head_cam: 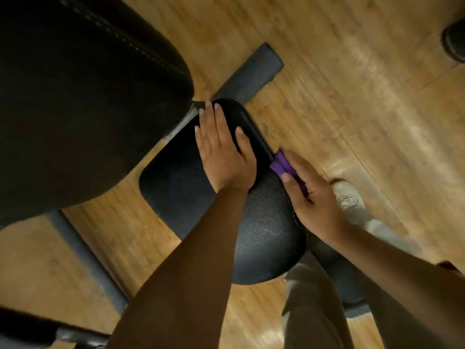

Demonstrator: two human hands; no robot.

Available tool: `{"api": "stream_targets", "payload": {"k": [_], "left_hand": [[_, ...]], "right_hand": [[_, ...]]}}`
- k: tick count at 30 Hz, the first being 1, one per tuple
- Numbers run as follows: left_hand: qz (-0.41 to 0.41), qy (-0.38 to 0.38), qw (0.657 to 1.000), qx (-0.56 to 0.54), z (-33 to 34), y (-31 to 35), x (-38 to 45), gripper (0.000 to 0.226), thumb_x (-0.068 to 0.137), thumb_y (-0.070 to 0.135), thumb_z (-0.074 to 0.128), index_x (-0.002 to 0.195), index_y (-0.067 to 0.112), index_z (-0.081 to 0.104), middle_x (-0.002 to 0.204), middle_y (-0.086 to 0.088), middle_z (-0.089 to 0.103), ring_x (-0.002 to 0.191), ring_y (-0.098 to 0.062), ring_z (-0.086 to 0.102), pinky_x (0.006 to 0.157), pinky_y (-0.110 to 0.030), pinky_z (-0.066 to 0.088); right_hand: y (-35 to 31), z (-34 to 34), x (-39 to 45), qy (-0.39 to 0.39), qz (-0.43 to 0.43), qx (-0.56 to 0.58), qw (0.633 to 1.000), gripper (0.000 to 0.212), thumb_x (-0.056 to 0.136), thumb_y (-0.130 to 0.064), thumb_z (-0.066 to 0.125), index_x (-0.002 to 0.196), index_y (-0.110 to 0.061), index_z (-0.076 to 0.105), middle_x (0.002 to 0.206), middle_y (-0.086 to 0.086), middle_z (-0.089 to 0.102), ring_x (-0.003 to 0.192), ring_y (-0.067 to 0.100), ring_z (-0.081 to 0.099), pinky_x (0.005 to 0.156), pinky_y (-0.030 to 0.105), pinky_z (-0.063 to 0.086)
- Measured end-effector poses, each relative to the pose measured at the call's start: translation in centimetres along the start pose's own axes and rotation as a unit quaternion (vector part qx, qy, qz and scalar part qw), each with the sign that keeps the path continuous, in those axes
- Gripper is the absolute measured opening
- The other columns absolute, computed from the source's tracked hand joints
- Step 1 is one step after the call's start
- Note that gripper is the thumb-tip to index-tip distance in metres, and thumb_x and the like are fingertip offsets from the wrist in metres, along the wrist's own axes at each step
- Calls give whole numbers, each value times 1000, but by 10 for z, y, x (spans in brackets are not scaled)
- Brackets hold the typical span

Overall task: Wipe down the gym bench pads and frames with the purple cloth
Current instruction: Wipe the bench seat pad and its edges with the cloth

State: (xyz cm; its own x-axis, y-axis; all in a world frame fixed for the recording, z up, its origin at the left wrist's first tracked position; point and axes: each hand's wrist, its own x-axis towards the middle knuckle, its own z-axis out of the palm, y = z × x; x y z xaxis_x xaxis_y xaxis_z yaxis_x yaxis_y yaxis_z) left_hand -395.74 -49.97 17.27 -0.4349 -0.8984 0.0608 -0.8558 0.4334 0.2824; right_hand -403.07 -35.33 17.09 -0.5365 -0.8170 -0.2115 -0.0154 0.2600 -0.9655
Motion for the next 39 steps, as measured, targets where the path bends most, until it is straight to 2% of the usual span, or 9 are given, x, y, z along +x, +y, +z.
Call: {"api": "stream_targets", "payload": {"k": [8,12,16,21,26,30,32,35,39], "left_hand": [[5,-4,1000,-2,3,-3,-2,54,96,20,29,145,-3,35,154,-17,31,145,-27,25,119,-45,18],[8,-5,1000,4,0,0,0,55,96,21,29,144,-3,35,154,-16,31,145,-27,24,119,-45,18],[16,-3,1000,3,0,-2,-1,55,94,21,31,143,-4,36,152,-18,33,144,-29,26,118,-47,20],[31,-1,999,11,-1,-2,-2,58,91,21,35,143,-6,36,152,-20,33,144,-31,26,118,-48,21],[33,5,999,12,-1,-3,-3,60,89,22,37,143,-6,36,152,-20,33,144,-31,27,118,-48,20],[40,8,999,16,-2,-4,-2,62,89,23,38,144,-5,34,152,-20,33,144,-31,26,119,-46,17],[45,12,999,16,-1,-5,-2,62,89,23,39,143,-6,35,152,-20,34,144,-32,26,120,-44,15],[42,16,999,9,0,-4,-3,62,89,23,39,144,-5,35,151,-19,34,143,-31,27,120,-42,14],[42,34,998,11,1,-4,-3,60,90,22,40,143,-6,37,150,-19,37,142,-32,29,120,-43,16]], "right_hand": [[-22,41,113,-5,-10,43,999,38,96,-7,49,133,3,48,130,1,51,122,-2,45,103,10,34],[-29,48,142,-46,29,91,994,37,97,-9,47,133,0,50,128,-6,52,122,-2,46,105,13,35],[-18,25,79,-40,60,73,995,43,97,-8,48,138,0,42,143,5,44,134,5,37,111,14,26],[-10,-7,-26,-31,88,13,996,47,95,-17,50,138,1,43,146,5,43,137,11,38,113,20,27],[-10,3,2,-35,99,5,994,45,96,-19,49,140,-7,45,143,-1,47,133,4,41,109,14,27],[-13,27,73,-18,59,32,998,42,97,-17,47,136,-2,47,133,-1,50,124,0,43,105,8,28],[-14,32,81,-11,58,53,997,43,97,-17,47,137,-2,45,132,-4,48,124,-2,41,105,9,28],[-12,20,37,-3,59,33,998,45,98,-16,48,140,-4,41,142,0,44,134,5,37,112,17,25],[0,-6,-56,2,68,3,998,44,97,-15,48,139,-4,42,146,4,42,138,10,36,113,22,26]]}}
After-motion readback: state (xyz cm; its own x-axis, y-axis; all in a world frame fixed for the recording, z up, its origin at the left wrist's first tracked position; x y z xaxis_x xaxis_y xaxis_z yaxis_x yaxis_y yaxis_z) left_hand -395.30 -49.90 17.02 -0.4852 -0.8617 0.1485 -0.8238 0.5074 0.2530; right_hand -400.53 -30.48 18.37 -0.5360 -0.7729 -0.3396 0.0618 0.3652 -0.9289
